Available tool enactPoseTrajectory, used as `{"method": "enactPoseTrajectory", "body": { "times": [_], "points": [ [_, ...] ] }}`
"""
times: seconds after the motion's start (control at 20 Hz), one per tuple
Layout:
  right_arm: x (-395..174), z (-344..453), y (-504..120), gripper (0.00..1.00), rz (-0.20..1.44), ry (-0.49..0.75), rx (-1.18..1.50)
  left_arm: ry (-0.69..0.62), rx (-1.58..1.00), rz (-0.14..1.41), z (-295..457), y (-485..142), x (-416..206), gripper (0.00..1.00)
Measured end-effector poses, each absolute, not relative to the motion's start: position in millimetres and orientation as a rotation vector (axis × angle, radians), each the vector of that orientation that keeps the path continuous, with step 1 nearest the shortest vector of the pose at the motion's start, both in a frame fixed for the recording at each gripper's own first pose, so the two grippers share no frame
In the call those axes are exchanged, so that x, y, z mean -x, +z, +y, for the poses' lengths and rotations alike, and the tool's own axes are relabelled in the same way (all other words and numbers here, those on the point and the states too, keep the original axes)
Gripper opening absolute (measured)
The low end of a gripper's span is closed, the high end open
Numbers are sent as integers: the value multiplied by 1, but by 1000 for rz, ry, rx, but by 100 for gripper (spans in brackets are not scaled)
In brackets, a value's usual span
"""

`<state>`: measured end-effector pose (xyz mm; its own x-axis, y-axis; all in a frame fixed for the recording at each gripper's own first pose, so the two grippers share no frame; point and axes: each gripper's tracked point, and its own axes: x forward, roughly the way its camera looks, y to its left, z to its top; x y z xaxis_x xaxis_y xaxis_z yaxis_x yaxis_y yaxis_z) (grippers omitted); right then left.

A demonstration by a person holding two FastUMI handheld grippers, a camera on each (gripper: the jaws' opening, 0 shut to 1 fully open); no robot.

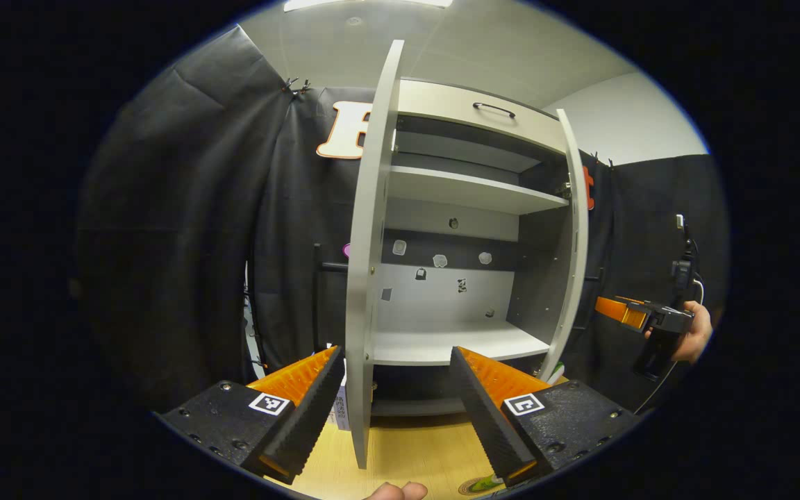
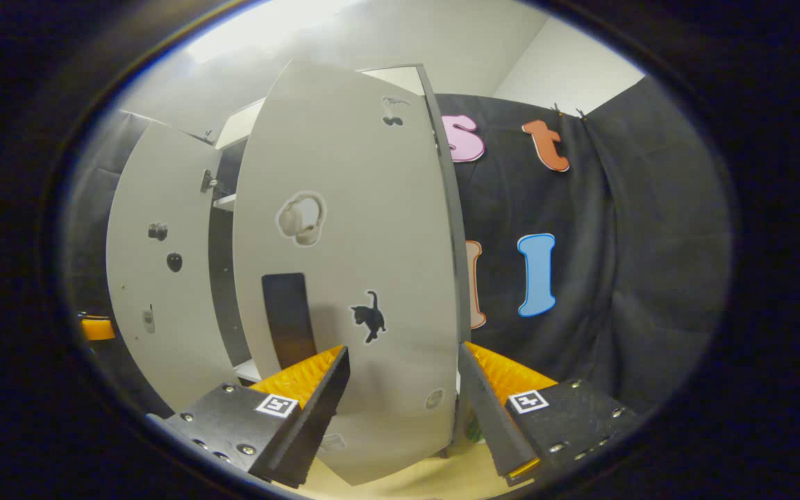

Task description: Grasp the bottle in the cabinet with the left hand and place it on the coaster, then close the right door with the right hand and the left door with the left hand.

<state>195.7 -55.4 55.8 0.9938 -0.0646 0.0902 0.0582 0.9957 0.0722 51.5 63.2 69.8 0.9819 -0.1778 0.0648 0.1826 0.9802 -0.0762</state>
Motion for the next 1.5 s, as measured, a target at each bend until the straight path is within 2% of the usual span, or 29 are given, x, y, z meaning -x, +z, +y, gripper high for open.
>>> {"method": "enactPoseTrajectory", "body": {
  "times": [0.05, 0.1, 0.3, 0.4, 0.5, 0.55, 0.6, 0.7, 0.8, 0.9, 0.95, 1.0, 1.05, 1.15, 1.25, 1.4, 1.5],
  "points": [
    [-196, -56, 54, 95, -84, -65, -75, -176, 85, -63, 67, 71, -52, 93],
    [-197, -56, 51, 95, -77, -64, -76, -173, 90, -64, 71, 72, -51, 96],
    [-192, -53, 50, 97, -75, -42, -34, -134, 91, -27, 98, 58, -50, 96],
    [-187, -56, 51, 92, -92, -42, -15, -116, 81, -27, 108, 59, -50, 96],
    [-186, -53, 50, 92, -99, -32, 1, -88, 52, -36, 128, 62, -52, 96],
    [-187, -50, 47, 96, -93, -24, 5, -64, 43, -36, 140, 62, -54, 96],
    [-188, -49, 44, 96, -82, -16, -2, -49, 38, -35, 151, 62, -55, 92],
    [-191, -53, 45, 96, -82, -34, 3, -10, 30, -29, 169, 65, -63, 92],
    [-196, -53, 47, 96, -81, -42, -5, 17, 35, -29, 187, 69, -69, 96],
    [-199, -51, 49, 96, -83, -42, -2, 45, 41, -46, 206, 77, -80, 92],
    [-200, -51, 52, 99, -88, -47, 12, 58, 44, -48, 215, 79, -86, 92],
    [-198, -52, 54, 96, -96, -53, 28, 73, 50, -43, 223, 80, -93, 96],
    [-198, -51, 55, 99, -103, -51, 38, 84, 57, -37, 231, 82, -99, 96],
    [-193, -46, 59, 96, -122, -33, 51, 97, 61, -35, 243, 86, -111, 96],
    [-186, -45, 61, 96, -137, -16, 70, 110, 66, -32, 250, 87, -123, 92],
    [-174, -51, 62, 96, -134, -14, 61, 80, 102, -35, 246, 90, -136, 100],
    [-164, -55, 60, 96, -109, -34, 49, 70, 86, -33, 239, 89, -138, 96]
  ]
}}
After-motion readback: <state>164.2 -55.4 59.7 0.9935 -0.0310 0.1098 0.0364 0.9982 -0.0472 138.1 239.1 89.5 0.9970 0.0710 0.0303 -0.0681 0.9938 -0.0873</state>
